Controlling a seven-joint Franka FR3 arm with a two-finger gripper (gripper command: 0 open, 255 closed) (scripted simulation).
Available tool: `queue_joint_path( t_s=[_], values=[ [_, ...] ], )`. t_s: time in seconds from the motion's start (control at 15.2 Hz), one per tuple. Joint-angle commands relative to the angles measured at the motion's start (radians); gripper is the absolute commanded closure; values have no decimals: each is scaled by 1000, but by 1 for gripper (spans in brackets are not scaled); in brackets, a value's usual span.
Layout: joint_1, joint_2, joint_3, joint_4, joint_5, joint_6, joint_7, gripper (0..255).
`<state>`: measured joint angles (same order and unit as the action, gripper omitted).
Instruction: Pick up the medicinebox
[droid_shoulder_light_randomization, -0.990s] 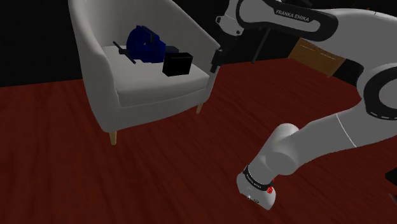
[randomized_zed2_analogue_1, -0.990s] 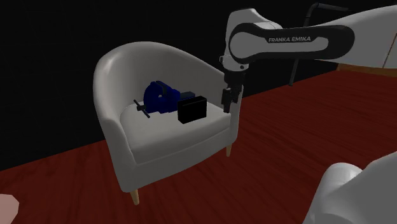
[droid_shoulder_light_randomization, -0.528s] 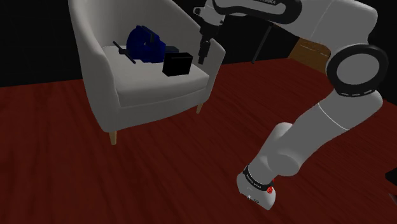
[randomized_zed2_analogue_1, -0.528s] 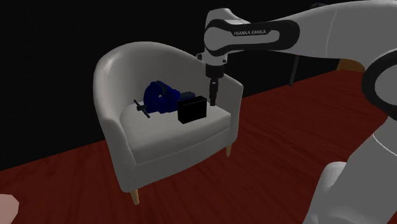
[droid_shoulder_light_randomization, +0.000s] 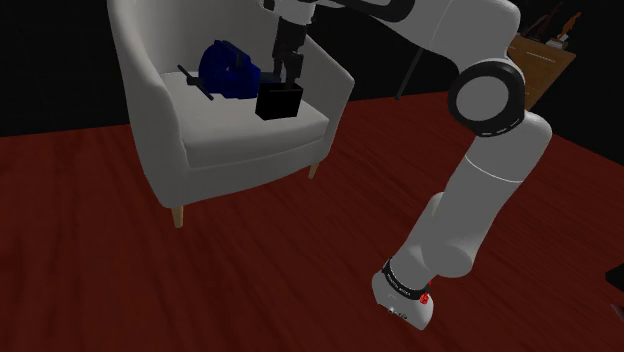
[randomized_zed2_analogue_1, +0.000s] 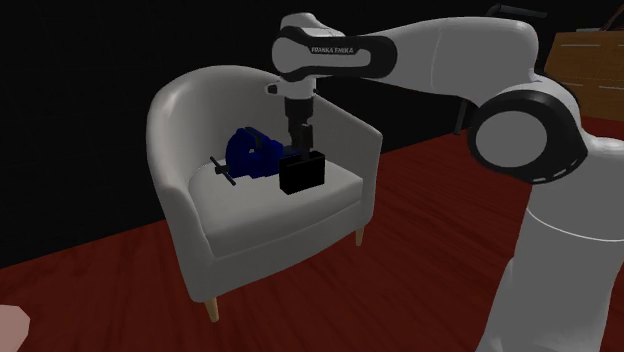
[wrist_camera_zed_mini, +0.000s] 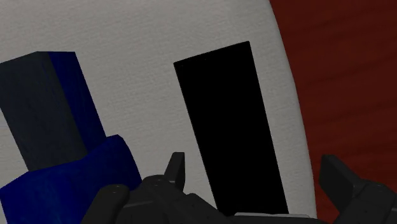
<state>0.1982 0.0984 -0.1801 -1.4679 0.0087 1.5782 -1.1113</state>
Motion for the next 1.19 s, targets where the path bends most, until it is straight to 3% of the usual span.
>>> queue_joint_path(
  t_s=[0.0, 0.53, 0.59, 1.12],
  values=[
    [3, 33, 7, 31, 7, -3, -40, 0],
    [5, 12, 8, -86, 3, 94, -37, 0],
    [6, 12, 8, -86, 3, 94, -37, 255],
    [6, 9, 9, -94, 3, 98, -36, 255]
  ],
)
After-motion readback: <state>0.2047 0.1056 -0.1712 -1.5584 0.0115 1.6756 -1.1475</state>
